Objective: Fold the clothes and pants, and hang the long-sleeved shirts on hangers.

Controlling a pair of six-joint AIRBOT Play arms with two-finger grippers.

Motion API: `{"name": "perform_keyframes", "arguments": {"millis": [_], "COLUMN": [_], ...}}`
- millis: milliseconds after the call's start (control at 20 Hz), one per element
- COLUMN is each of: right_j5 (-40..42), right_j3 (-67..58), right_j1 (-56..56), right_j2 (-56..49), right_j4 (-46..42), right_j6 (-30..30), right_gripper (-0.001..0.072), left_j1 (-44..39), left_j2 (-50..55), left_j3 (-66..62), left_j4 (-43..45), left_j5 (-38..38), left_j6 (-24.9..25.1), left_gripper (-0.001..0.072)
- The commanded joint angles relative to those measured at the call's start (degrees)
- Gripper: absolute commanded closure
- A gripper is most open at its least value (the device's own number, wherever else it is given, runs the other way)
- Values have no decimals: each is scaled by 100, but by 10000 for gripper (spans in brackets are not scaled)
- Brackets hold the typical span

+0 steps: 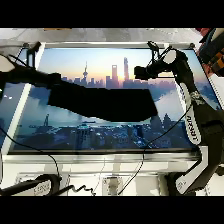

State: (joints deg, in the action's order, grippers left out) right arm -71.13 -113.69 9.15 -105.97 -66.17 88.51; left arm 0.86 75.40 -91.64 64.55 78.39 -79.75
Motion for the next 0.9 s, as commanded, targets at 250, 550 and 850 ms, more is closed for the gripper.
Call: {"name": "perform_keyframes", "arguments": {"millis": [250,550,850], "right_j5": [450,2041,3045], "right_j3": [420,590,590], "right_j1": [1189,2555,3727], "right_j2": [-407,-817,-1305], "right_j4": [146,393,800], "right_j6": [-9,490,960], "right_gripper": [687,688,688], "left_j1": [-632,-616,-566], "left_j2": [-249,-249,-256], "left_j3": [-538,-540,-750], "left_j4": [1005,1062,1471], "left_j5": [549,544,133], "left_j6": [-280,-273,-280], "left_gripper": [698,697,696]}}
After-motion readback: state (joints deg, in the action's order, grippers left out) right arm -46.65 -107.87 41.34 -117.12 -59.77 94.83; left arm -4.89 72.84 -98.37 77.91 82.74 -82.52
